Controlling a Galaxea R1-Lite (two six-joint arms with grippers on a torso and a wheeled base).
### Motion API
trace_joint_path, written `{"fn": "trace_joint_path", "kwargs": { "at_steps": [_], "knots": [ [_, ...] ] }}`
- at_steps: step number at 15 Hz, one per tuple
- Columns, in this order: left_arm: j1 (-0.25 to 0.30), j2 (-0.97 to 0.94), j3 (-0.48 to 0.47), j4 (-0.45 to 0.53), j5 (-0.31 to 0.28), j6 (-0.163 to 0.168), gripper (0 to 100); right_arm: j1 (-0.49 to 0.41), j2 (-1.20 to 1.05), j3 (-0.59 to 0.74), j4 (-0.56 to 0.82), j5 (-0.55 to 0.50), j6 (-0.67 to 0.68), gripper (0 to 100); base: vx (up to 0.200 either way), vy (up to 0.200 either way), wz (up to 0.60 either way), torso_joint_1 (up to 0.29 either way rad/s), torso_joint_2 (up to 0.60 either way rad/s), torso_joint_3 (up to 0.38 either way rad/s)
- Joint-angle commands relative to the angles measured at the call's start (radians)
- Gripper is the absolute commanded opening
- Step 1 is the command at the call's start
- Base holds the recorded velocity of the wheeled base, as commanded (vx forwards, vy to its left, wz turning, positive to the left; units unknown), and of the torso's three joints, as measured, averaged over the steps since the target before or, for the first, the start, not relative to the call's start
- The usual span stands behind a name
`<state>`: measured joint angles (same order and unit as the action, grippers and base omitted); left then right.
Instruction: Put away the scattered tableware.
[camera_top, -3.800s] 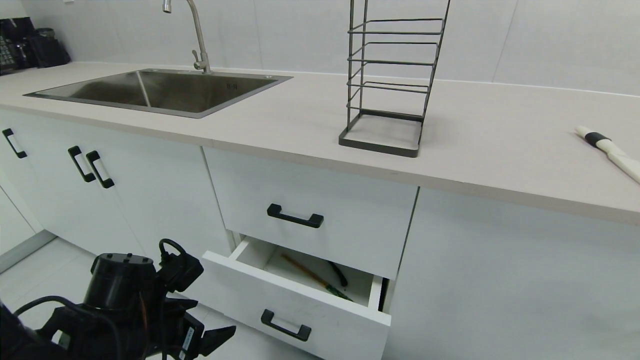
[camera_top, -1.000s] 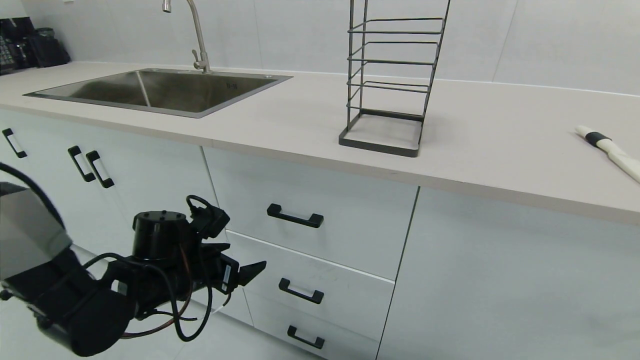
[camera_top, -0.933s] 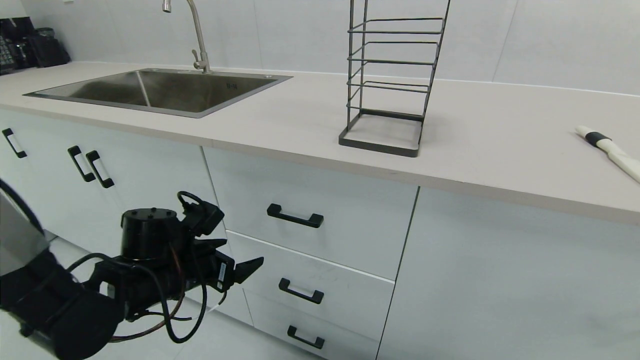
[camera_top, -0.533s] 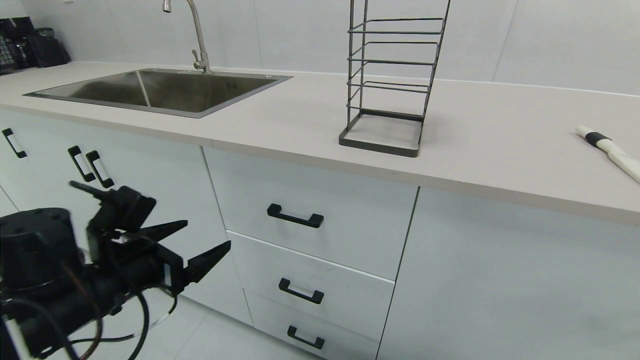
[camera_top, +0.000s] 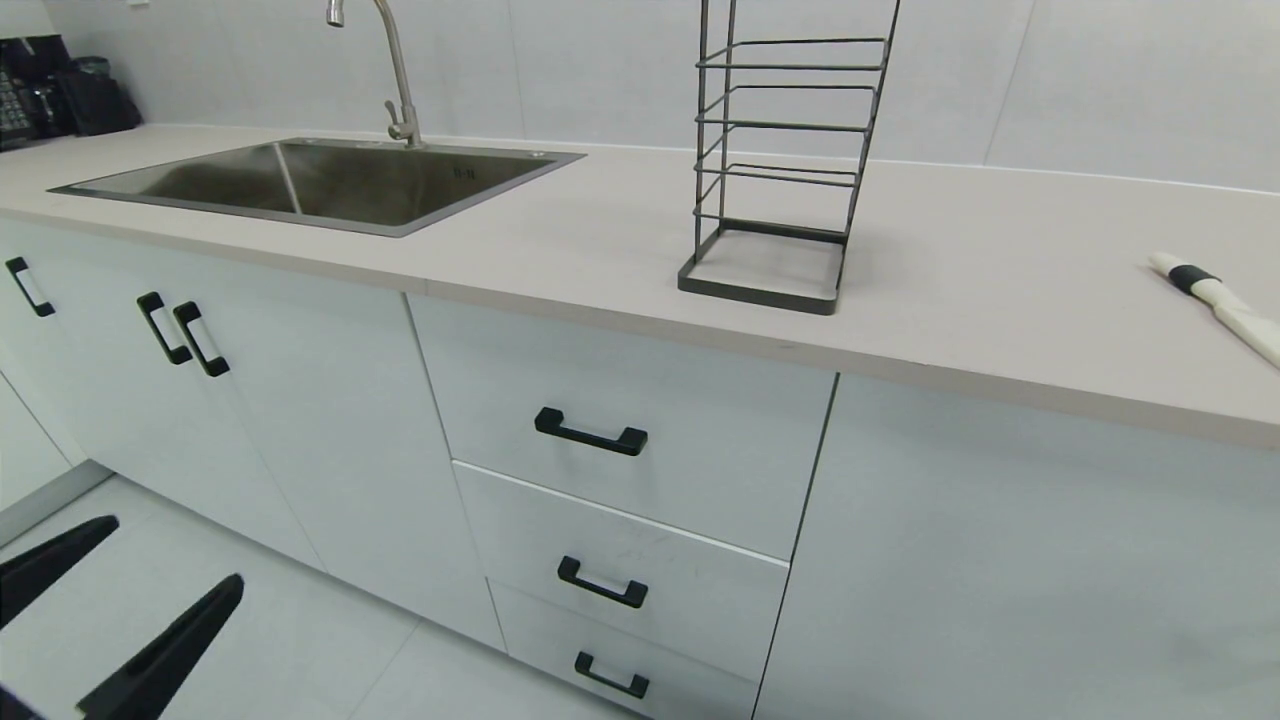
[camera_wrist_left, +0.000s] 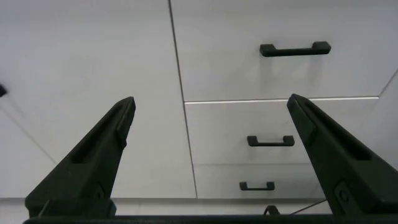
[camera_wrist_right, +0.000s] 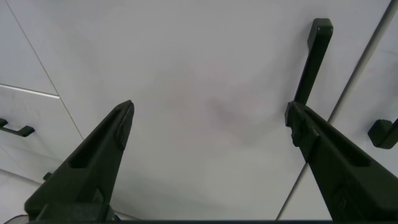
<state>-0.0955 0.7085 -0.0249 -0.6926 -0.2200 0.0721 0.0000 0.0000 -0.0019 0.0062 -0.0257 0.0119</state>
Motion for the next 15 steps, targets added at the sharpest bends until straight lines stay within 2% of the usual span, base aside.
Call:
{"fn": "trace_joint_path", "kwargs": {
  "at_steps": [1, 2, 4, 5, 6, 7, 8, 11, 15],
  "knots": [
    [0.076, -0.457, 0.025, 0.311, 0.001, -0.005, 100, 0.0, 0.002, 0.0, 0.0, 0.0, 0.0, 100, 0.0, 0.0, 0.0, 0.0, 0.0, 0.0],
    [0.079, -0.514, 0.025, 0.377, 0.001, -0.003, 100, 0.0, 0.002, 0.0, 0.0, 0.0, 0.0, 100, 0.0, 0.0, 0.0, 0.0, 0.0, 0.0],
    [0.08, -0.666, 0.025, 0.594, 0.007, 0.002, 100, 0.0, 0.002, -0.001, 0.0, 0.0, 0.0, 100, 0.0, 0.0, 0.0, 0.0, 0.0, 0.0],
    [0.08, -0.666, 0.025, 0.594, 0.007, 0.002, 100, 0.0, 0.002, -0.001, 0.0, 0.0, 0.0, 100, 0.0, 0.0, 0.0, 0.0, 0.0, 0.0],
    [0.097, -0.709, 0.02, 0.657, 0.041, -0.003, 100, 0.0, 0.002, 0.0, 0.0, 0.0, 0.0, 100, 0.0, 0.0, 0.0, 0.0, 0.0, 0.0],
    [0.097, -0.709, 0.025, 0.677, 0.114, -0.009, 100, 0.0, 0.002, -0.001, 0.0, 0.0, 0.0, 100, 0.0, 0.0, 0.0, 0.0, 0.0, 0.0],
    [0.097, -0.709, 0.025, 0.694, 0.168, -0.032, 100, 0.0, 0.002, -0.001, 0.001, 0.0, 0.0, 100, 0.0, 0.0, 0.0, 0.0, 0.0, 0.0],
    [0.097, -0.709, 0.025, 0.691, 0.171, -0.052, 100, 0.0, 0.002, -0.001, 0.0, 0.0, 0.0, 100, 0.0, 0.0, 0.0, 0.0, 0.0, 0.0],
    [0.097, -0.709, 0.025, 0.691, 0.171, -0.057, 100, 0.0, 0.002, -0.001, 0.0, 0.0, 0.002, 100, 0.0, 0.0, -0.6, -0.002, 0.0, 0.002]
  ]
}}
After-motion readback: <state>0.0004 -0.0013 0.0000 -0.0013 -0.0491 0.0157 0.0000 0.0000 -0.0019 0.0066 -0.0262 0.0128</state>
